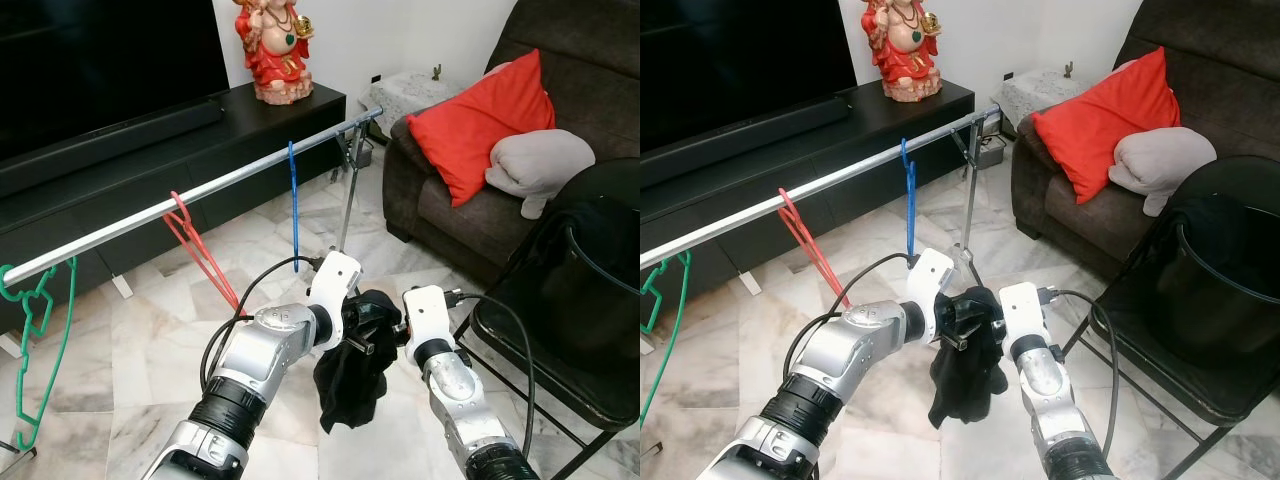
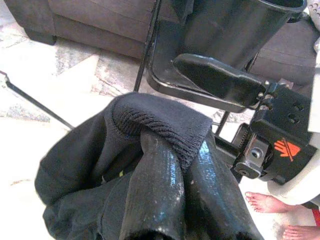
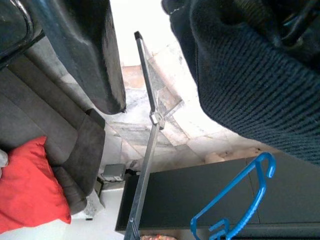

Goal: Hang hanger

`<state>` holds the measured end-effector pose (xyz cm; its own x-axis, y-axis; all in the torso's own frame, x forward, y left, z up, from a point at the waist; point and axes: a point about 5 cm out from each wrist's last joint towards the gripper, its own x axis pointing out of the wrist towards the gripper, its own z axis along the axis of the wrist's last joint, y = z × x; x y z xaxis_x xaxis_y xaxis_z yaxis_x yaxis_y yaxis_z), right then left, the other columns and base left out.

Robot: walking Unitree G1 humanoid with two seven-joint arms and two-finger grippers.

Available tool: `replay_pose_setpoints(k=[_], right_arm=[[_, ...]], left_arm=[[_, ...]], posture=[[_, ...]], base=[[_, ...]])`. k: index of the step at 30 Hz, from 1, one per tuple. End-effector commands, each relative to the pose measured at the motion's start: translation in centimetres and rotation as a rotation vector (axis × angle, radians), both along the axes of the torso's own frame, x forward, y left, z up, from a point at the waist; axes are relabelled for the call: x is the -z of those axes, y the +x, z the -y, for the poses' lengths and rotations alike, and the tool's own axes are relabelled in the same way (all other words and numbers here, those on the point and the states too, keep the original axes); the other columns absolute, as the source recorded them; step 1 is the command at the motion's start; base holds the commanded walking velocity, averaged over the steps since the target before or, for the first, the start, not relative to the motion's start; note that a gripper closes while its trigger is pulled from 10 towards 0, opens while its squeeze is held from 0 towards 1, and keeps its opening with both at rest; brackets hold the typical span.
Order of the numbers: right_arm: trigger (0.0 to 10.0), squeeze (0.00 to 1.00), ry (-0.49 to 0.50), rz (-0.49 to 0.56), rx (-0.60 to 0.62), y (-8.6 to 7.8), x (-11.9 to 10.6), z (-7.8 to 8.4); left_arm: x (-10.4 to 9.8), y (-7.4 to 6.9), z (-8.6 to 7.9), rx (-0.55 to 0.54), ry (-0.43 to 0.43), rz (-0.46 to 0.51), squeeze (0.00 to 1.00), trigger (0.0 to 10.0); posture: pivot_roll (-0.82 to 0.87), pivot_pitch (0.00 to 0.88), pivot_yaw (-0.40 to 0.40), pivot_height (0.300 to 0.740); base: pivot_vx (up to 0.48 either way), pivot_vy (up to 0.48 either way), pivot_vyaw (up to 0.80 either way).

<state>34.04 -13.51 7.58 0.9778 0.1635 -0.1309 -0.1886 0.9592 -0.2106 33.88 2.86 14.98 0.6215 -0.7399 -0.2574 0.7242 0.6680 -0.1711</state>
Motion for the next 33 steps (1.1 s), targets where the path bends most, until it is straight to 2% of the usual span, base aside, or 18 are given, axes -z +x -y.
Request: replay_pose_setpoints(k=[1, 6, 7, 8, 33], right_arm=[[10.0, 0.00, -0.003, -0.012, 0.008, 0.19, 0.01, -0.03], [10.0, 0.00, 0.061, -0.042, 0.021, 0.29, 0.22, -0.01], [8.7, 0.00, 0.068, -0.044, 0.017, 0.29, 0.25, -0.05], [0.0, 0.00, 0.076, -0.044, 0.011, 0.29, 0.25, -0.10], [0.0, 0.00, 0.094, -0.075, -0.006, 0.21, 0.73, -0.18]], left_arm=[[-0.70, 0.00, 0.07, 0.006, -0.005, 0.027, 0.00, 0.0], [-0.65, -0.05, 0.00, 0.006, -0.003, 0.026, 0.00, 0.0], [-0.65, -0.05, 0.00, 0.006, -0.003, 0.026, 0.00, 0.0], [-0.66, -0.05, 0.00, 0.006, -0.003, 0.027, 0.00, 0.0], [-0.81, -0.15, 0.17, 0.016, -0.006, 0.033, 0.00, 0.0]], posture=[[0.05, 0.090, 0.077, 0.740], [0.06, 0.089, 0.077, 0.740], [0.06, 0.089, 0.077, 0.740], [0.06, 0.089, 0.077, 0.740], [0.06, 0.078, 0.078, 0.740]], base=[[0.000, 0.000, 0.00], [0.000, 0.000, 0.00], [0.000, 0.000, 0.00], [0.000, 0.000, 0.00], [0.000, 0.000, 0.00]])
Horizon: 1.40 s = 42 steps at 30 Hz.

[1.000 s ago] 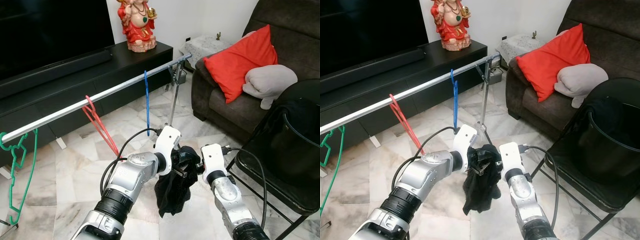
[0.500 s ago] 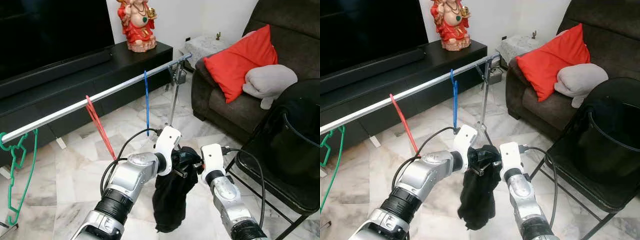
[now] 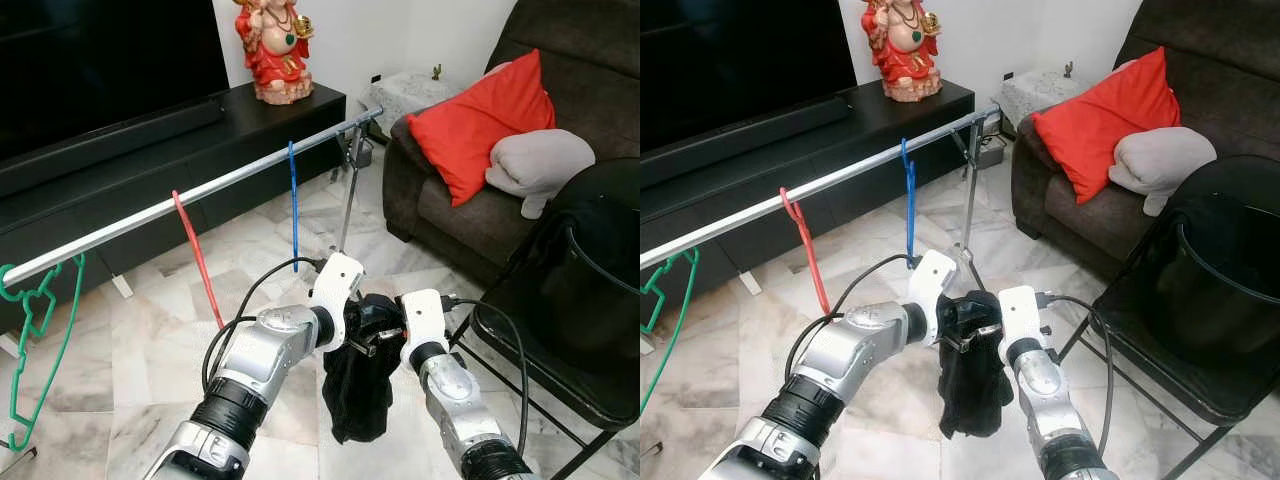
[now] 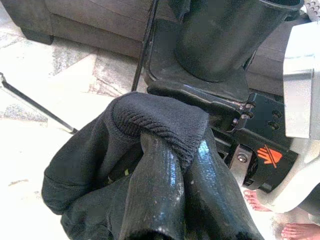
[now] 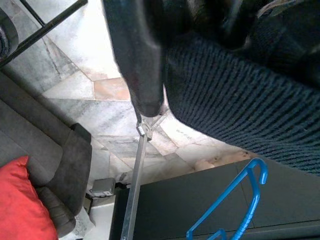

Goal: Hang hanger

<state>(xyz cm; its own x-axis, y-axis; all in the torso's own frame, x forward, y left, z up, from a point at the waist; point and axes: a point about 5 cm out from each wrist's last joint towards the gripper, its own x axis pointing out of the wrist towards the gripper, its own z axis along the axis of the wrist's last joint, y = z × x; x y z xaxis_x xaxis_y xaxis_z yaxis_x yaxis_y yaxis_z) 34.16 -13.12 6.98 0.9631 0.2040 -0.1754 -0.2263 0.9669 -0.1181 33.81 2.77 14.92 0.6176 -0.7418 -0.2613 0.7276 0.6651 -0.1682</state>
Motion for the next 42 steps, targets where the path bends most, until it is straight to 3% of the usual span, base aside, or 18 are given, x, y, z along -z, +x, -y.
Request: replay_pose_setpoints(k=[1, 19, 23, 24, 25, 27, 28, 34, 35, 36, 42], right_arm=[[0.0, 0.00, 0.011, -0.014, 0.023, 0.09, 0.12, 0.22], [0.0, 0.00, 0.010, -0.030, 0.038, -0.04, 0.45, 0.71], [0.0, 0.00, 0.009, -0.032, 0.037, -0.07, 0.51, 0.78], [0.0, 0.00, 0.009, -0.033, 0.037, -0.08, 0.52, 0.80], [0.0, 0.00, 0.009, -0.033, 0.037, -0.08, 0.52, 0.80], [0.0, 0.00, 0.009, -0.033, 0.038, -0.08, 0.51, 0.86], [0.0, 0.00, 0.010, -0.033, 0.039, -0.08, 0.50, 0.93], [0.0, 0.00, 0.008, -0.031, 0.040, -0.06, 0.45, 1.02], [0.0, 0.00, 0.009, -0.030, 0.040, -0.04, 0.40, 1.03], [0.0, 0.00, 0.009, -0.027, 0.039, 0.02, 0.30, 1.02], [0.0, 0.00, 0.007, -0.028, 0.035, 0.08, 0.22, 0.98]], left_arm=[[-0.88, -0.09, 0.07, 0.011, -0.011, 0.034, 0.00, 0.0], [-0.74, -0.33, 0.11, 0.024, -0.015, 0.031, 0.00, 0.0], [-0.74, -0.18, -0.05, 0.022, 0.022, 0.081, 0.00, 0.0], [-0.69, -0.12, -0.10, 0.022, 0.036, 0.097, 0.00, 1.3], [-0.69, -0.12, -0.10, 0.022, 0.036, 0.097, 0.00, 1.3], [-0.67, -0.06, -0.12, 0.024, 0.049, 0.114, 0.00, 8.9], [-0.71, -0.05, -0.12, 0.030, 0.053, 0.131, 0.00, 10.0], [-0.90, -0.21, 0.00, 0.052, 0.046, 0.151, 0.00, 10.0], [-0.92, -0.28, 0.02, 0.058, 0.042, 0.152, 0.45, 10.0], [-0.90, -0.34, 0.01, 0.061, 0.035, 0.147, 1.00, 10.0], [-0.73, -0.36, -0.44, 0.066, 0.046, 0.148, 1.00, 10.0]], posture=[[0.06, 0.078, 0.078, 0.740], [0.06, 0.079, 0.070, 0.740], [0.06, 0.079, 0.070, 0.740], [0.06, 0.079, 0.069, 0.740], [0.06, 0.079, 0.069, 0.740], [0.06, 0.079, 0.068, 0.740], [0.06, 0.079, 0.068, 0.740], [0.06, 0.080, 0.065, 0.740], [0.06, 0.081, 0.065, 0.740], [0.06, 0.081, 0.065, 0.740], [0.06, 0.083, 0.063, 0.740]], base=[[0.000, 0.000, 0.00], [0.000, 0.000, 0.00], [0.000, 0.000, 0.00], [0.000, 0.000, 0.00], [0.000, 0.000, 0.00], [0.000, 0.000, 0.00], [0.000, 0.000, 0.00], [0.000, 0.000, 0.00], [0.000, 0.000, 0.00], [0.000, 0.000, 0.00], [0.000, 0.000, 0.00]])
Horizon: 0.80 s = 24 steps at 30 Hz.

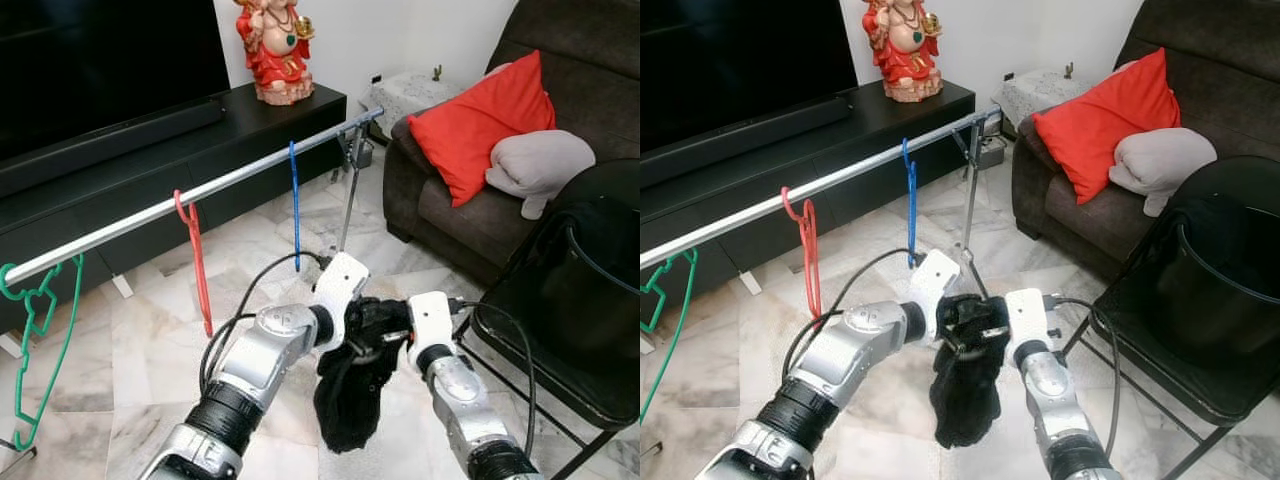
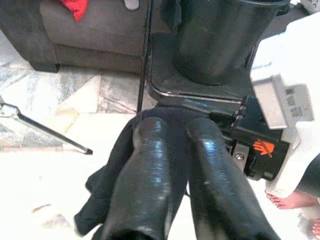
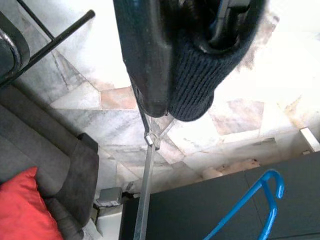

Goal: Hang hanger

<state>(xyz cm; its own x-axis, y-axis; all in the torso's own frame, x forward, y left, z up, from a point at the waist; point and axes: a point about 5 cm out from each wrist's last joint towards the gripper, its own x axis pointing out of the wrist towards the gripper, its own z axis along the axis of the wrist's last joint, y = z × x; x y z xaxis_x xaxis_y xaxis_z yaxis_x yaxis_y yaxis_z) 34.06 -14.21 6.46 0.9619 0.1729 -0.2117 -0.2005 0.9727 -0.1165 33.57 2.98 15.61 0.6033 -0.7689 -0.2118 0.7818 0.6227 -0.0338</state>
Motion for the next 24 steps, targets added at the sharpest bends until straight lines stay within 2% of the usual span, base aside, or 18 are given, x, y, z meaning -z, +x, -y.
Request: replay_pose_setpoints(k=[1, 7, 11, 12, 13, 14, 15, 17, 19, 22, 24], right_arm=[[0.0, 0.00, 0.011, 0.005, 0.003, 0.2, -0.3, -0.1], [0.0, 0.00, 0.010, -0.015, 0.016, 0.3, -0.3, 0.1], [0.0, 0.00, 0.075, -0.034, 0.112, 0.5, -0.4, 0.9], [0.0, 0.00, 0.157, -0.047, 0.186, 0.6, -0.5, 1.4], [0.0, 0.00, 0.382, -0.101, 0.369, 0.4, 0.0, 2.6], [0.0, 0.00, 0.464, -0.126, 0.435, 0.3, 0.3, 3.0], [0.0, 0.00, 0.464, -0.126, 0.435, 0.3, 0.3, 3.0], [0.0, 0.00, 0.586, -0.182, 0.559, -0.4, 1.3, 3.9], [0.0, 0.00, 0.662, -0.223, 0.643, -1.0, 2.2, 4.5], [0.0, 0.00, 0.750, -0.250, 0.701, -1.5, 2.8, 4.6], [0.0, 0.00, 0.766, -0.250, 0.701, -1.5, 2.7, 4.5]], left_arm=[[0.0, -0.1, -0.4, 0.007, 0.010, 0.013, 1.00, 10.0], [0.2, 0.1, -1.7, -0.009, 0.051, 0.029, 1.00, 10.0], [0.6, 0.4, -2.9, -0.062, 0.067, 0.026, 1.00, 10.0], [0.8, 0.5, -3.3, -0.082, 0.075, 0.025, 1.00, 10.0], [1.1, 0.7, -4.2, -0.128, 0.081, 0.016, 1.00, 10.0], [1.2, 0.7, -4.6, -0.144, 0.082, 0.013, 1.00, 10.0], [1.2, 0.7, -4.6, -0.144, 0.082, 0.013, 1.00, 10.0], [1.4, 0.7, -5.3, -0.168, 0.089, 0.006, 1.00, 10.0], [1.6, 0.7, -5.8, -0.179, 0.096, 0.001, 1.00, 10.0], [1.9, 0.5, -6.4, -0.187, 0.109, -0.004, 1.00, 10.0], [2.0, 0.5, -6.5, -0.188, 0.111, -0.005, 1.00, 10.0]], posture=[[0.06, 0.083, 0.063, 0.740], [0.06, 0.086, 0.063, 0.740], [0.05, 0.087, 0.063, 0.740], [0.05, 0.087, 0.063, 0.740], [0.05, 0.087, 0.061, 0.740], [0.05, 0.087, 0.061, 0.740], [0.05, 0.087, 0.061, 0.740], [0.06, 0.089, 0.062, 0.740], [0.06, 0.091, 0.062, 0.740], [0.06, 0.090, 0.065, 0.740], [0.06, 0.090, 0.066, 0.740]], base=[[0.000, 0.000, 0.00], [0.000, 0.000, 0.00], [0.000, 0.000, 0.00], [0.000, 0.000, 0.00], [0.000, 0.000, 0.00], [0.000, 0.000, 0.00], [0.000, 0.000, 0.00], [0.000, 0.000, 0.00], [0.000, 0.000, 0.00], [0.000, 0.000, 0.00], [0.000, 0.000, 0.00]])
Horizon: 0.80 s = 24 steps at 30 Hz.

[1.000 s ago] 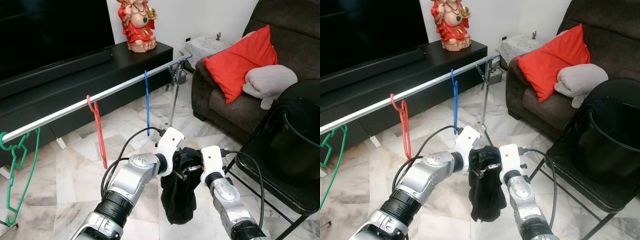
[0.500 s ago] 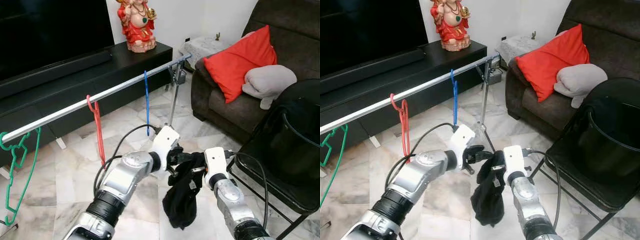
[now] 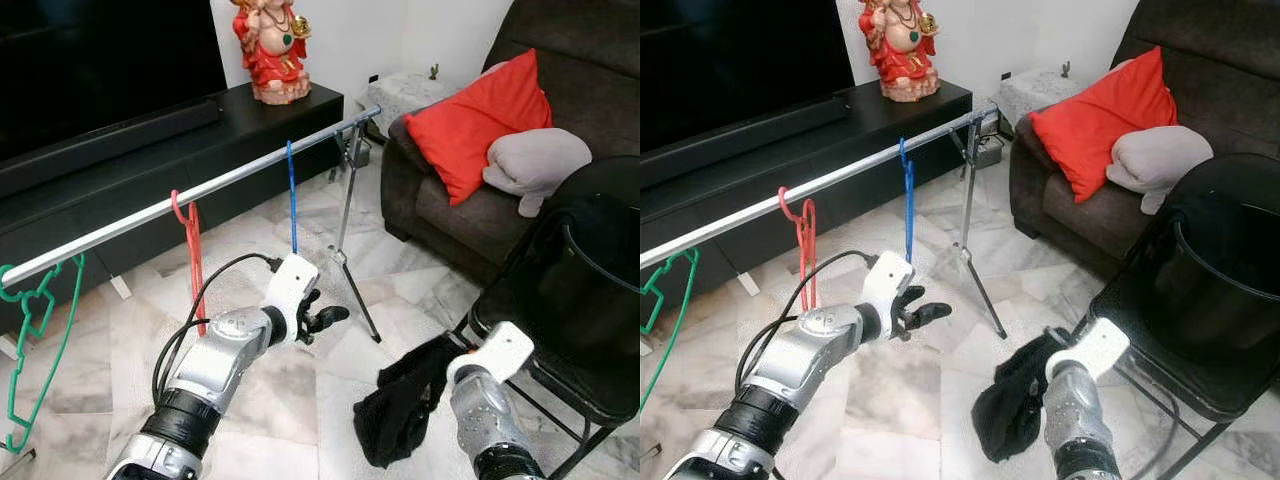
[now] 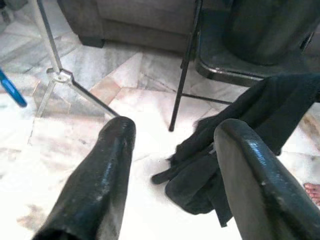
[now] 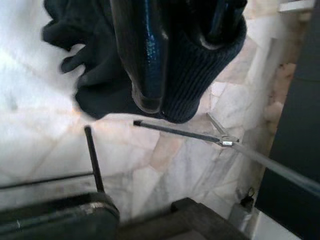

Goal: Hang hanger

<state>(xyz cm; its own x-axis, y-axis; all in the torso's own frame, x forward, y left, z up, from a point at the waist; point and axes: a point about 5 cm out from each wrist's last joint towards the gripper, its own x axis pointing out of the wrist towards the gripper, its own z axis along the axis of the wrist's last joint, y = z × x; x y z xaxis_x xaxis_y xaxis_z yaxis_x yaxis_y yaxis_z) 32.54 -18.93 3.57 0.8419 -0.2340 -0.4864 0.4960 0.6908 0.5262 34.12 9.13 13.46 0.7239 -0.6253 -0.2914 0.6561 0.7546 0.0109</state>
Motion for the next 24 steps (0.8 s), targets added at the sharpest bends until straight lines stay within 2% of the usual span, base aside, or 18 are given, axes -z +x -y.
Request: replay_pose_setpoints(k=[1, 4, 9, 10, 12, 13, 14, 15, 16, 17, 18, 24], right_arm=[[0.0, 0.00, 0.039, 0.013, 0.007, 0.2, -0.3, -0.3], [0.0, 0.00, 0.075, 0.022, 0.012, 0.4, -0.7, -0.6], [0.0, 0.00, 0.061, 0.023, 0.004, 0.6, -1.0, -0.5], [0.0, 0.00, -0.030, 0.033, -0.047, 0.7, -1.4, -0.6], [0.0, 0.00, -0.141, 0.048, -0.105, 0.7, -1.8, -0.7], [10.0, 0.00, -0.219, 0.067, -0.137, 0.6, -2.2, -0.8], [10.0, 0.00, -0.237, 0.078, -0.143, 0.4, -2.3, -0.8], [10.0, 0.00, -0.237, 0.078, -0.143, 0.4, -2.3, -0.8], [10.0, 0.00, -0.213, 0.092, -0.120, 0.2, -2.3, -0.7], [10.0, 0.00, -0.207, 0.096, -0.111, 0.0, -2.3, -0.7], [10.0, 0.00, -0.213, 0.098, -0.112, -0.1, -2.3, -0.7], [10.0, 0.00, -0.276, 0.168, -0.138, -1.8, -2.3, -0.9]], left_arm=[[-0.1, -0.1, -0.5, -0.007, 0.024, 0.016, 1.00, 10.0], [0.0, -0.1, -0.6, -0.013, 0.026, 0.013, 1.00, 10.0], [0.2, -0.1, -0.9, -0.045, 0.019, 0.016, 1.00, 10.0], [0.5, 0.1, -1.9, -0.135, -0.007, 0.030, 1.00, 10.0], [0.9, 0.3, -3.0, -0.226, -0.029, 0.049, 1.00, 10.0], [1.3, 0.2, -4.1, -0.295, -0.037, 0.070, 1.00, 10.0], [1.6, 0.1, -4.8, -0.341, -0.026, 0.087, 1.00, 10.0], [1.6, 0.1, -4.8, -0.341, -0.026, 0.087, 1.00, 10.0], [1.9, -0.1, -5.6, -0.394, -0.056, 0.084, 0.88, 10.0], [2.0, -0.2, -5.8, -0.414, -0.076, 0.082, 0.55, 10.0], [2.1, -0.3, -6.2, -0.435, -0.089, 0.087, 0.00, 10.0], [4.0, -2.1, -7.8, -0.591, -0.186, 0.104, 0.00, 10.0]], posture=[[0.06, 0.089, 0.068, 0.740], [0.05, 0.088, 0.069, 0.740], [0.05, 0.080, 0.073, 0.740], [0.04, 0.071, 0.080, 0.740], [0.03, 0.065, 0.084, 0.740], [0.03, 0.057, 0.084, 0.740], [0.03, 0.057, 0.084, 0.740], [0.03, 0.057, 0.084, 0.740], [0.03, 0.047, 0.081, 0.740], [0.03, 0.039, 0.080, 0.740], [0.03, 0.039, 0.080, 0.740], [0.02, 0.000, 0.069, 0.740]], base=[[0.000, 0.000, 0.00], [0.000, 0.000, 0.00], [0.000, 0.000, 0.00], [0.000, 0.000, 0.00], [0.000, 0.000, 0.00], [0.000, 0.000, 0.00], [0.000, 0.000, 0.00], [0.000, 0.000, 0.00], [0.000, 0.000, 0.00], [0.000, 0.000, 0.00], [0.000, 0.000, 0.00], [0.000, 0.000, 0.00]])
